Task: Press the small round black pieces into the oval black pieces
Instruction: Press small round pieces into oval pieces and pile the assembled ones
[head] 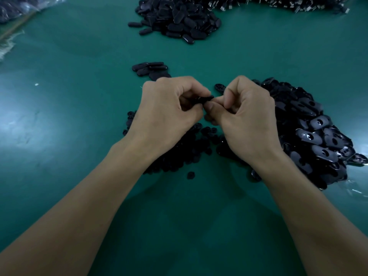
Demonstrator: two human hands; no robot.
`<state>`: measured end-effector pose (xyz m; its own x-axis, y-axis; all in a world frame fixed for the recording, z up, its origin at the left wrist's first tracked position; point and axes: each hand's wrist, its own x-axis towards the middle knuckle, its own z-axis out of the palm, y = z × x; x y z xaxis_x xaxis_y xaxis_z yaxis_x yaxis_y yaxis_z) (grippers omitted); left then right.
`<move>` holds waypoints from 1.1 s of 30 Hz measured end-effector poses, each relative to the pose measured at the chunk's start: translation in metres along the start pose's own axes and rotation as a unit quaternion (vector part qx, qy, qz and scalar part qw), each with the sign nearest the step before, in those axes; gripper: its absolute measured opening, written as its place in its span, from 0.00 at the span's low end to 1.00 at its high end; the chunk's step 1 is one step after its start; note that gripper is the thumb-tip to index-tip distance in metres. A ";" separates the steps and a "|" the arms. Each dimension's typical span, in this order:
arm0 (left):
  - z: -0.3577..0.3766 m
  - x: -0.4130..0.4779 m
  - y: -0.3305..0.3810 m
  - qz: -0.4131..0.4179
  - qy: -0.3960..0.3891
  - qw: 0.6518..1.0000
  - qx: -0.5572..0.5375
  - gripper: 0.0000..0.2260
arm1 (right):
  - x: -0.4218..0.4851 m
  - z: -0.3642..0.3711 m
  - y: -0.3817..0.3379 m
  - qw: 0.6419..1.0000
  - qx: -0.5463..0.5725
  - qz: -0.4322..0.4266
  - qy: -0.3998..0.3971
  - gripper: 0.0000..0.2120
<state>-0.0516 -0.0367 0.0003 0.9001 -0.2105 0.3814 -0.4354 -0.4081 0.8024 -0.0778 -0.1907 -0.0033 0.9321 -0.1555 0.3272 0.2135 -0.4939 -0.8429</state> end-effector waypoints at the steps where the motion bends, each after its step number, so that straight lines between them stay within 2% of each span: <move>1: 0.000 0.000 0.000 0.002 0.002 1.000 0.006 0.10 | 0.000 0.000 0.000 1.000 0.002 0.001 -0.001 0.20; 14: -0.002 0.003 -0.002 0.003 0.041 0.996 0.085 0.07 | 0.000 0.006 -0.002 0.995 0.089 0.008 -0.049 0.14; 19: -0.001 0.003 0.001 -0.022 0.035 0.999 -0.001 0.12 | 0.001 0.000 0.003 0.998 -0.018 -0.064 0.007 0.08; 21: 0.000 0.003 0.003 -0.037 0.016 0.998 -0.045 0.10 | 0.003 -0.004 0.005 0.996 -0.056 -0.075 0.008 0.10; 26: -0.003 0.004 0.001 -0.061 -0.013 0.991 -0.120 0.10 | 0.007 -0.007 0.006 0.998 0.003 -0.055 -0.024 0.09; 33: -0.005 0.006 0.002 -0.078 -0.011 0.988 -0.133 0.09 | 0.007 -0.008 0.004 0.997 0.063 -0.040 -0.024 0.08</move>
<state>-0.0473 -0.0344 0.0063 0.9545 -0.1832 0.2353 -0.2692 -0.1901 0.9441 -0.0723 -0.2007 -0.0013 0.9231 -0.0776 0.3767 0.3195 -0.3907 -0.8633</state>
